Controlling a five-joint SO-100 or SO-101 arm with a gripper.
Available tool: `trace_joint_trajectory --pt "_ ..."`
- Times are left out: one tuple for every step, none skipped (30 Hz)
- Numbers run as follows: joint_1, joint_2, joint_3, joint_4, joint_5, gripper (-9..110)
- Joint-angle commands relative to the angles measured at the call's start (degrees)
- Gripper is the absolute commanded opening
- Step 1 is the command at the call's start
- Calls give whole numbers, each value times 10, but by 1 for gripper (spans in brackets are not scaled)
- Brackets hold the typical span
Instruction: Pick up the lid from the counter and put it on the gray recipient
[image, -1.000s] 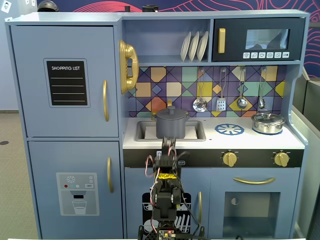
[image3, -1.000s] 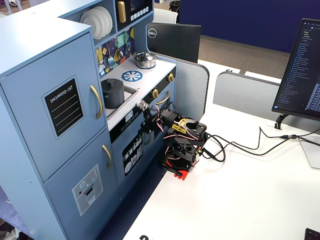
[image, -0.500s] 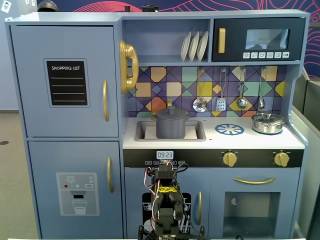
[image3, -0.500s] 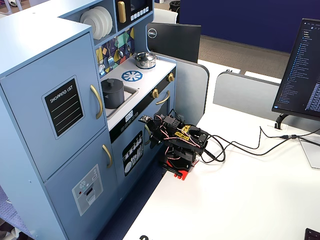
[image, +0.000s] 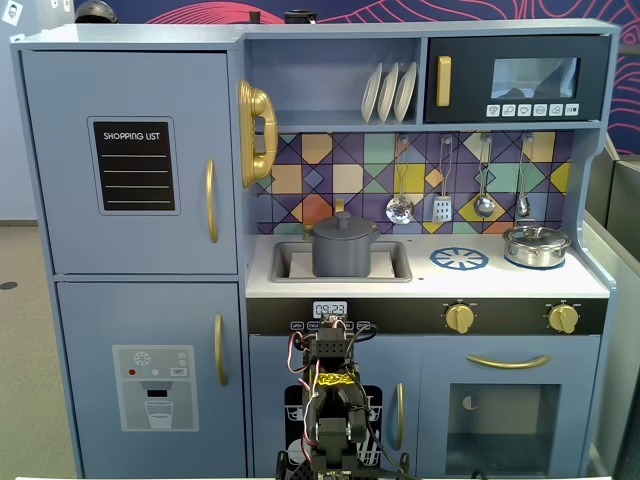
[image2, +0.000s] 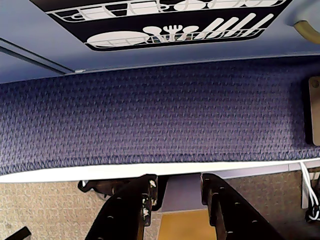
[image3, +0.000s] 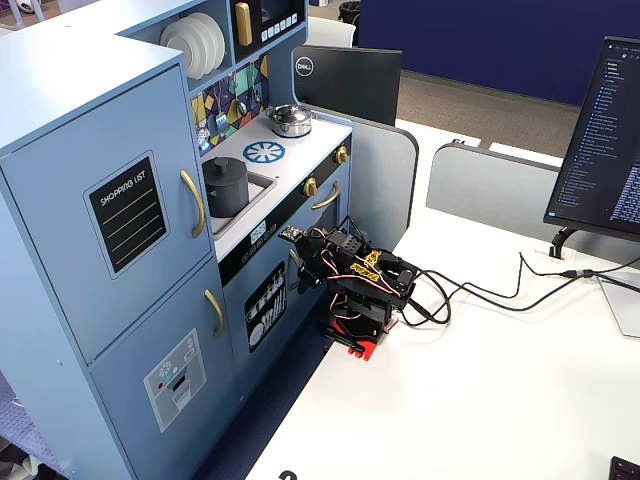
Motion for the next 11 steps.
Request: trace_joint_trajectory --pt "10 -4 11 96 21 3" --pt "10 -4 11 96 21 3" --pt "10 -4 11 96 21 3" --pt "10 -4 11 96 21 4" --pt "10 -4 11 96 21 4" --pt "10 -4 11 96 21 5" --pt "10 -4 11 96 21 5" --pt "10 -4 11 96 21 5" --pt "10 -4 11 96 21 5" --pt "10 -4 11 96 21 6" --pt "10 -4 11 96 21 6"
